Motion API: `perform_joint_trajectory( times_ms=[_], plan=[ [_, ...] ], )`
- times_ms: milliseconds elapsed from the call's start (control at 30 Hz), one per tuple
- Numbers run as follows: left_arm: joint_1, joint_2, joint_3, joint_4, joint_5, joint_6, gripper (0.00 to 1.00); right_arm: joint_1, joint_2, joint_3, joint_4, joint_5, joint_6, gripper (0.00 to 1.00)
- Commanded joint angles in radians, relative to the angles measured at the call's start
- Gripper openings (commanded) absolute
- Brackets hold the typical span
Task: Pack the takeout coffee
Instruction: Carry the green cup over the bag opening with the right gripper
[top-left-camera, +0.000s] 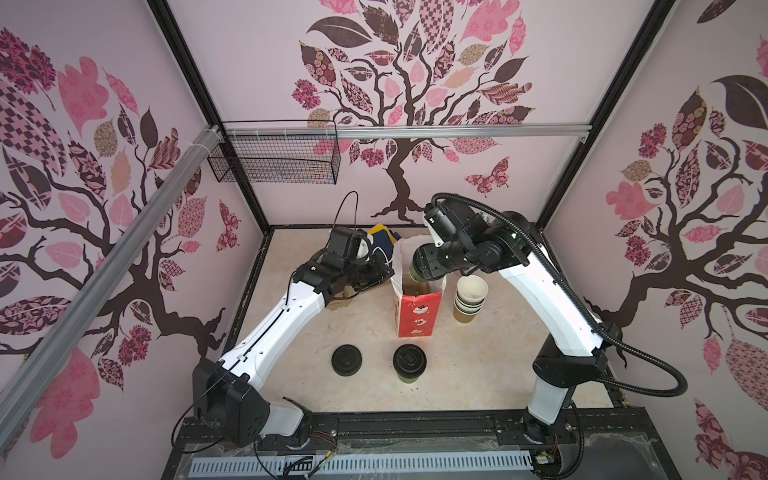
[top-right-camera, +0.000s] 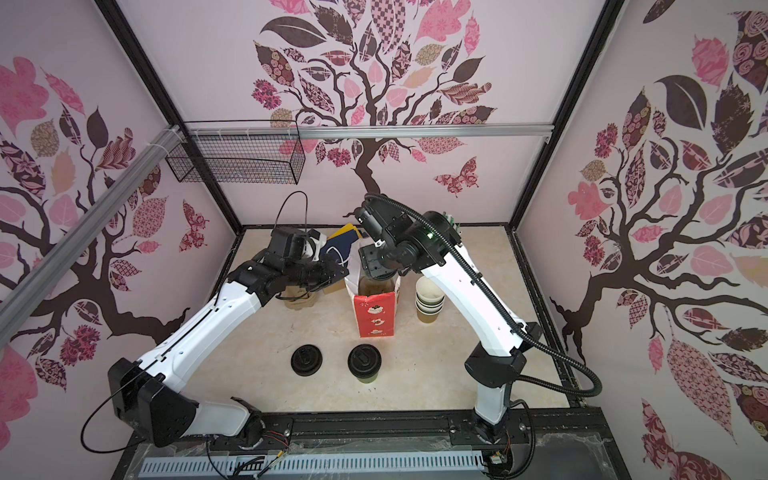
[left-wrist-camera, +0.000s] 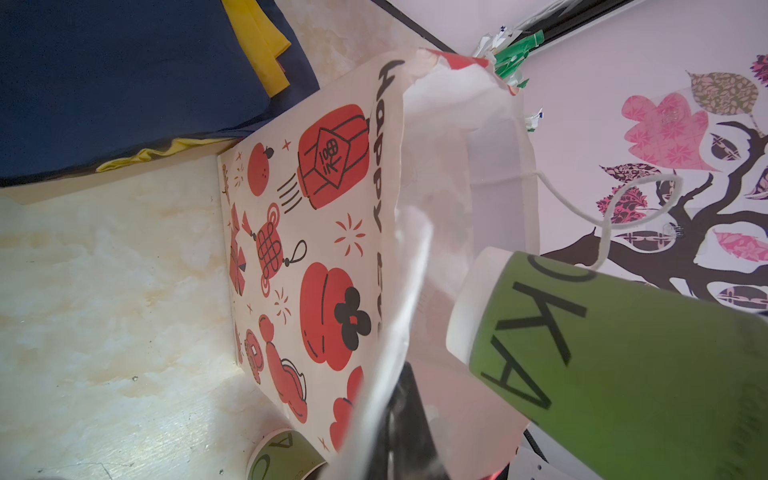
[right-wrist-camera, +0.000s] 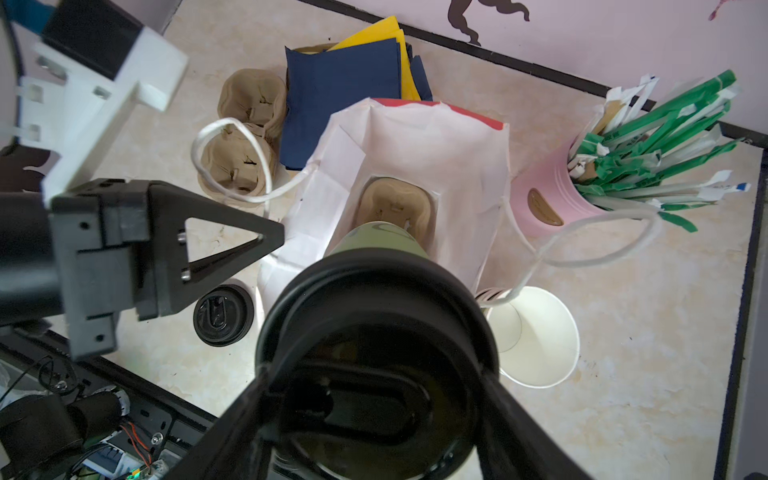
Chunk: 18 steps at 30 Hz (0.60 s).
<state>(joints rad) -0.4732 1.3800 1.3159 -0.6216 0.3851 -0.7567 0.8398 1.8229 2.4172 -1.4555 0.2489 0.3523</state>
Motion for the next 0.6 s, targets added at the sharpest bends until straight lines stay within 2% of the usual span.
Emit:
perform_joint_trajectory(
  times_ms=[0,367,567],
  plan=[
    [-0.008,-0.062,-0.064,0.059,-0.030,-0.065,0.00,-0.008,0.028,-0.021,-0.016,-0.003,0.020,0.71],
    [-0.052,-0.122,-0.145,0.102,-0.071,-0.148,0.00,-0.007,0.137,-0.029,-0.021,-0.124,0.033,0.71],
    [-0.056,-0.158,-0.183,0.114,-0.106,-0.186,0.00,-0.009,0.148,-0.086,-0.021,-0.112,0.100,0.71]
  ],
)
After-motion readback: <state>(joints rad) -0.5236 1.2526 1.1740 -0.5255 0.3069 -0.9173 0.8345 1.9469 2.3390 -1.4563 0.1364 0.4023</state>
